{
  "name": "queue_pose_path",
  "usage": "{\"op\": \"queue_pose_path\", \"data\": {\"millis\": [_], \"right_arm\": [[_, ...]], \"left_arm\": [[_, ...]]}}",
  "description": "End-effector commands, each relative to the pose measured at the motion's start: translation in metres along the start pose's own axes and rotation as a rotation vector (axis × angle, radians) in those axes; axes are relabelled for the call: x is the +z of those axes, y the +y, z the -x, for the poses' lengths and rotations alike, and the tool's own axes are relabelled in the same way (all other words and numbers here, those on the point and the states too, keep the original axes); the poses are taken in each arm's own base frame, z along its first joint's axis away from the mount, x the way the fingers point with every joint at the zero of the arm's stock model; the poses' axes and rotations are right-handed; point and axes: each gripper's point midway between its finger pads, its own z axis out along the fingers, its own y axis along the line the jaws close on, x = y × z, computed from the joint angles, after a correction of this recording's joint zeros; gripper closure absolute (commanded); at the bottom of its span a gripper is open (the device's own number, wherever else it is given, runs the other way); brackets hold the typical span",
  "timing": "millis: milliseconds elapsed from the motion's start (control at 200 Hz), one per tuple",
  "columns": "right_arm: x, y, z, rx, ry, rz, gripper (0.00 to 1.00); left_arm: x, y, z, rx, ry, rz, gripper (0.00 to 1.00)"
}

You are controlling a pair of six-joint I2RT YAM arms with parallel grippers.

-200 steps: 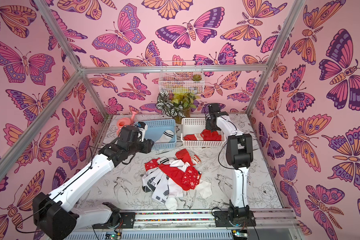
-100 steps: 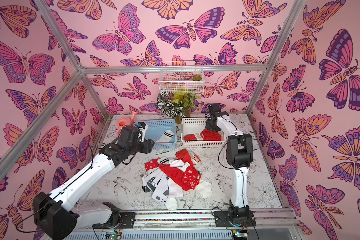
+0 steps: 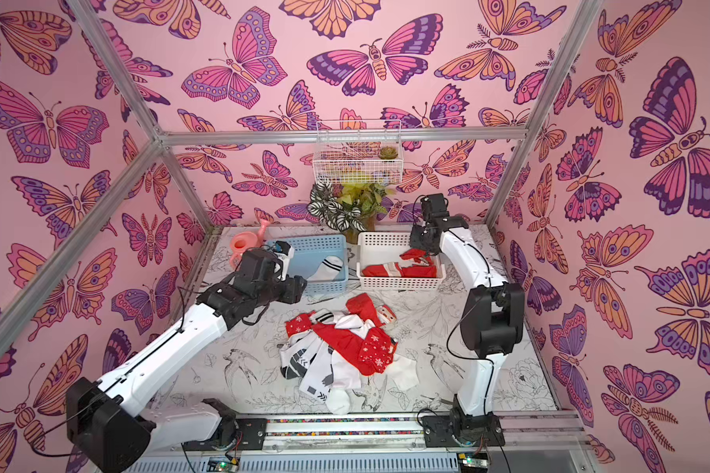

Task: Sort the socks into the basket by color
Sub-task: Place the sock in the bin, then pick up the sock at the center of the board.

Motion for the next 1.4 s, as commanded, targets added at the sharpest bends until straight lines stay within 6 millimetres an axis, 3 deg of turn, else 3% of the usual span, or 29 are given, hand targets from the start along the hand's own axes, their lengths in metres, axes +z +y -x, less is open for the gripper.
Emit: {"op": "queue_pose_path", "data": {"millis": [0, 195, 216, 301, 351, 536, 887, 1398], "right_arm": [[-0.02, 0.015, -0.024, -0.06, 0.047, 0.036, 0.53], [-0.051, 0.036, -0.074, -0.157, 0.079, 0.083, 0.53], [-0.054, 0.039, -0.079, -0.165, 0.081, 0.091, 0.53], [-0.065, 0.045, -0.097, -0.189, 0.092, 0.113, 0.53], [-0.083, 0.05, -0.1, -0.198, 0.069, 0.141, 0.54], [-0.104, 0.06, -0.123, -0.217, 0.079, 0.201, 0.54], [-0.103, 0.052, -0.139, -0.205, 0.096, 0.201, 0.54], [-0.097, 0.043, -0.145, -0.181, 0.097, 0.18, 0.55]], "left_arm": [[0.003, 0.0, -0.007, 0.024, 0.018, 0.016, 0.37], [0.002, -0.007, -0.008, 0.032, 0.023, -0.004, 0.37], [0.012, -0.006, -0.014, 0.035, 0.054, 0.002, 0.37], [0.015, -0.008, -0.017, 0.041, 0.066, 0.001, 0.37], [0.015, -0.01, -0.018, 0.046, 0.068, 0.0, 0.37], [0.017, -0.017, -0.023, 0.075, 0.081, -0.002, 0.37], [0.023, -0.047, -0.039, 0.144, 0.131, -0.065, 0.36], [0.037, -0.103, -0.065, 0.259, 0.207, -0.128, 0.36]]}}
